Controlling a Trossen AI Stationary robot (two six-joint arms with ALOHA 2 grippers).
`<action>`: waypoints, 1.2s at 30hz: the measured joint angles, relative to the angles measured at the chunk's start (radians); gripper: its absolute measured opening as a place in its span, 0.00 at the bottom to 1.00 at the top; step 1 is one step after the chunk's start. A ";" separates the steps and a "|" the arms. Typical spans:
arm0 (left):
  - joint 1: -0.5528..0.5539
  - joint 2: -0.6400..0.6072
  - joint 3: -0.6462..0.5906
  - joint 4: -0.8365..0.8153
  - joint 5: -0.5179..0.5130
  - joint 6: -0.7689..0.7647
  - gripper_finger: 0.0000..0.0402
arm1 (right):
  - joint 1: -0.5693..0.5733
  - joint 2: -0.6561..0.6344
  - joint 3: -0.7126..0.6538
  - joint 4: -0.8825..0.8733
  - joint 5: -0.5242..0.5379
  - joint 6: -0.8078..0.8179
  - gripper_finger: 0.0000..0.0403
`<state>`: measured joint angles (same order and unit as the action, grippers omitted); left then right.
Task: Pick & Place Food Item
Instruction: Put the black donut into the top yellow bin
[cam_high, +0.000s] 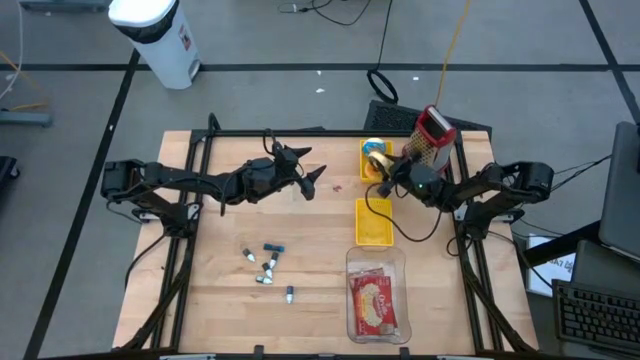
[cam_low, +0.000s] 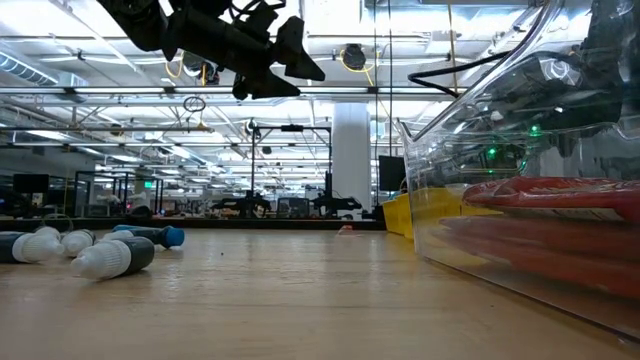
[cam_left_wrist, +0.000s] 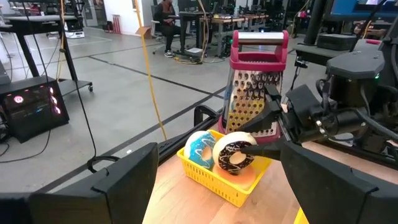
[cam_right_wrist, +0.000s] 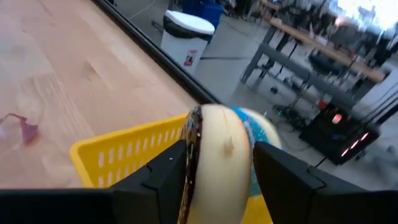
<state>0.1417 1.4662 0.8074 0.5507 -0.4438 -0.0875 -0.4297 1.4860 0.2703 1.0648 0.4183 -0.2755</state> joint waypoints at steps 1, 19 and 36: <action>0.000 0.000 0.000 0.000 0.000 0.000 0.85 | 0.000 0.000 0.000 0.011 -0.001 -0.034 0.44; 0.000 0.000 0.000 -0.001 0.000 -0.005 0.85 | -0.042 0.000 0.071 0.029 0.003 -0.246 0.44; 0.000 0.000 0.000 -0.002 0.000 -0.008 0.85 | -0.100 0.000 0.117 -0.071 0.085 -0.351 0.43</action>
<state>0.1417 1.4662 0.8074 0.5488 -0.4438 -0.0952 -0.5298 1.4857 0.3870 0.9940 0.5031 -0.6270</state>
